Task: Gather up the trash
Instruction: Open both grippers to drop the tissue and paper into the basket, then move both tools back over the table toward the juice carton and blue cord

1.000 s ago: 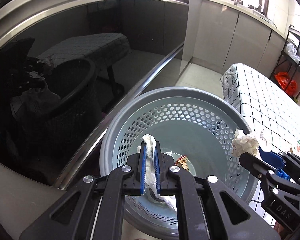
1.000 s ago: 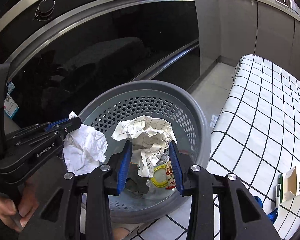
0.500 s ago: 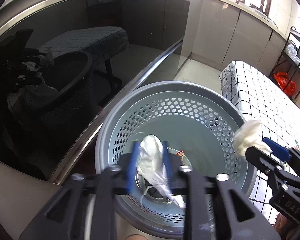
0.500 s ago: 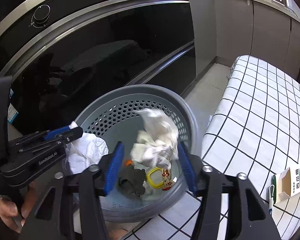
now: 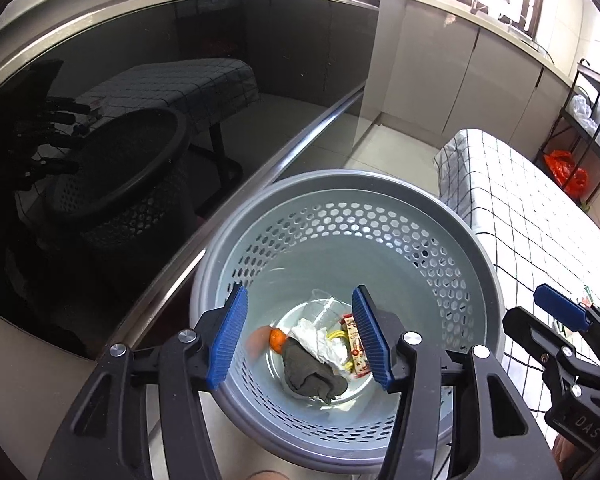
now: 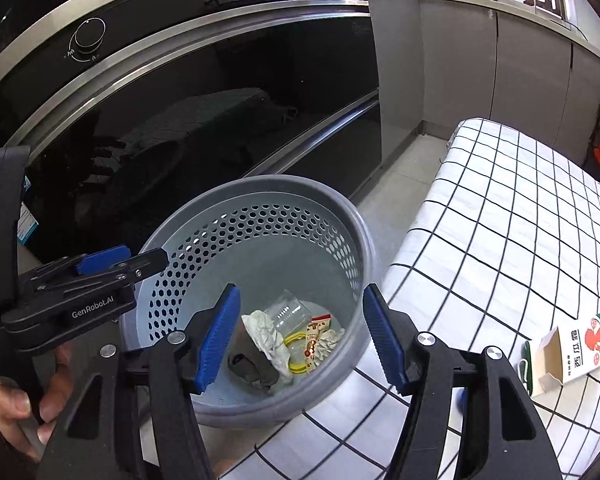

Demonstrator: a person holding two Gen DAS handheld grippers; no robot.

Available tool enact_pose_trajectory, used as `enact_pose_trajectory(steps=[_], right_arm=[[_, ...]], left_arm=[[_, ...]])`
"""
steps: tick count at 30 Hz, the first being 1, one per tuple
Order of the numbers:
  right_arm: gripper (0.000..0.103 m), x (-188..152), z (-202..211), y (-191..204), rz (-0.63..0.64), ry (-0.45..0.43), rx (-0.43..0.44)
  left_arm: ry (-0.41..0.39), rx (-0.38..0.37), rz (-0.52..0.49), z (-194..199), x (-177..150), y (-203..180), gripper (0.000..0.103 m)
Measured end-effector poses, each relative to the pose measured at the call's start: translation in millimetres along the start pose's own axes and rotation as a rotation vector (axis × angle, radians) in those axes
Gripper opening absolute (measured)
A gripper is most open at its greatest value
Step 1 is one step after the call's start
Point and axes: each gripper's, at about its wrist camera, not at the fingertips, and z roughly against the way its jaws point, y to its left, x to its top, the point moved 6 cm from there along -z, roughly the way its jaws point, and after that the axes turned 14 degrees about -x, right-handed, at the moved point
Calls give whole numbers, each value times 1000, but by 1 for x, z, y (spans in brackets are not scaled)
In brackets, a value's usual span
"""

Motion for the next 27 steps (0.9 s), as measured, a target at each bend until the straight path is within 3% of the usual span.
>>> enact_pose_trajectory(steps=[6,13,22,27], right_arm=[[61,-14,19,-28,-32,-15,-48],[63,-36,47,-96,-124,-34,-177],[64,-68,64,-192,-235,-1,-362],[64,-82,60,-218,-284,34,-392]], left_arm=[[-3,-20,-26,2,-3,-16,56],[-10,-62,-67,5,-10,-47,62],[-24,-143,-116,4,-21,-104,68],[-12,-172,-136,-5,-27,-134,68]])
